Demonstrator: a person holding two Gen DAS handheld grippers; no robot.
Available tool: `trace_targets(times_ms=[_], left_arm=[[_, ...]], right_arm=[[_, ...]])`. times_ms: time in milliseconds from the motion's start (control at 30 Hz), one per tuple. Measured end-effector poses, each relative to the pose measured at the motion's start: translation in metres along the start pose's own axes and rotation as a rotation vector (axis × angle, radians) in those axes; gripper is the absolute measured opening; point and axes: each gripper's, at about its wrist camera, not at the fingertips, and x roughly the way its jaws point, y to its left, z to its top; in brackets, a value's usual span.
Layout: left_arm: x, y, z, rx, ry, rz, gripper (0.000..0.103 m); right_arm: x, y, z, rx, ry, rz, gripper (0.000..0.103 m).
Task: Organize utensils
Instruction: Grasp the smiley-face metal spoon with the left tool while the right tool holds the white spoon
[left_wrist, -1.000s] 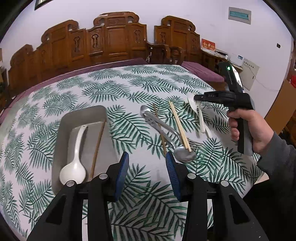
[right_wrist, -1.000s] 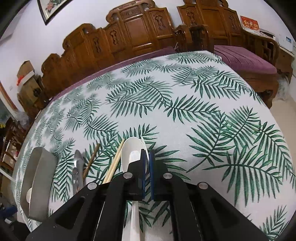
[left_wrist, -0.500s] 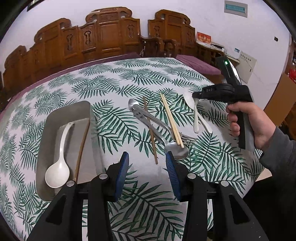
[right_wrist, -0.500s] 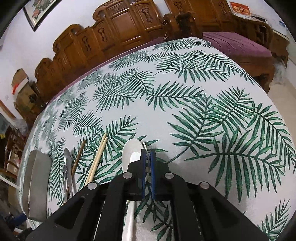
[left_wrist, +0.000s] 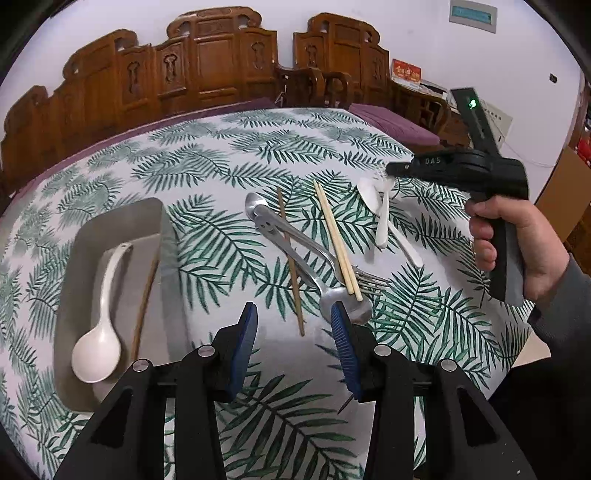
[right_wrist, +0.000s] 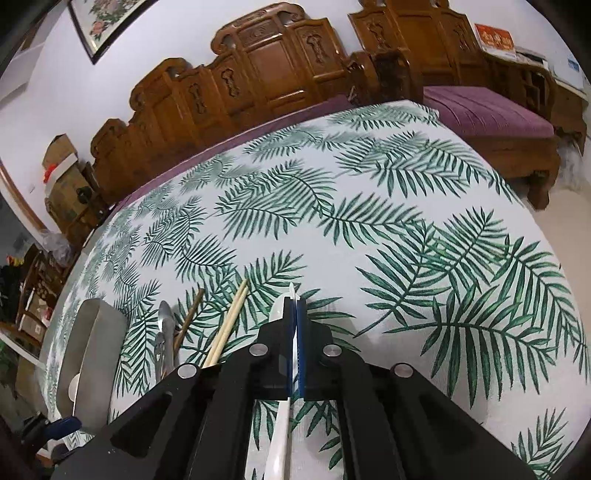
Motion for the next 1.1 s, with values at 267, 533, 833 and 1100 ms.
trace_targets(times_ms=[267,533,833,1100], left_arm=[[0.036,-0.007,0.012,-0.025,0.045,-0.034,0.035],[0.073,-0.012,0.025,-0.061,0.107,-0.03,0.026],[0.094,-0.01,0.038,-0.05,0.134,0.081,0.026],[0.099,0.008,0.042,-0.084,0.153,0.059,0.012]], right_arm=[[-0.003,-0.004,-0.003,-0.017,-0.003,-0.015,0.002],[-0.002,-0.005,-0.004,-0.021,-0.001,-0.004,0.002],[-0.002,-0.003,-0.005,-0.028,0.001,0.006,0.002],[0.0,0.002,-0.007,-0.045,0.01,0.006,0.002]])
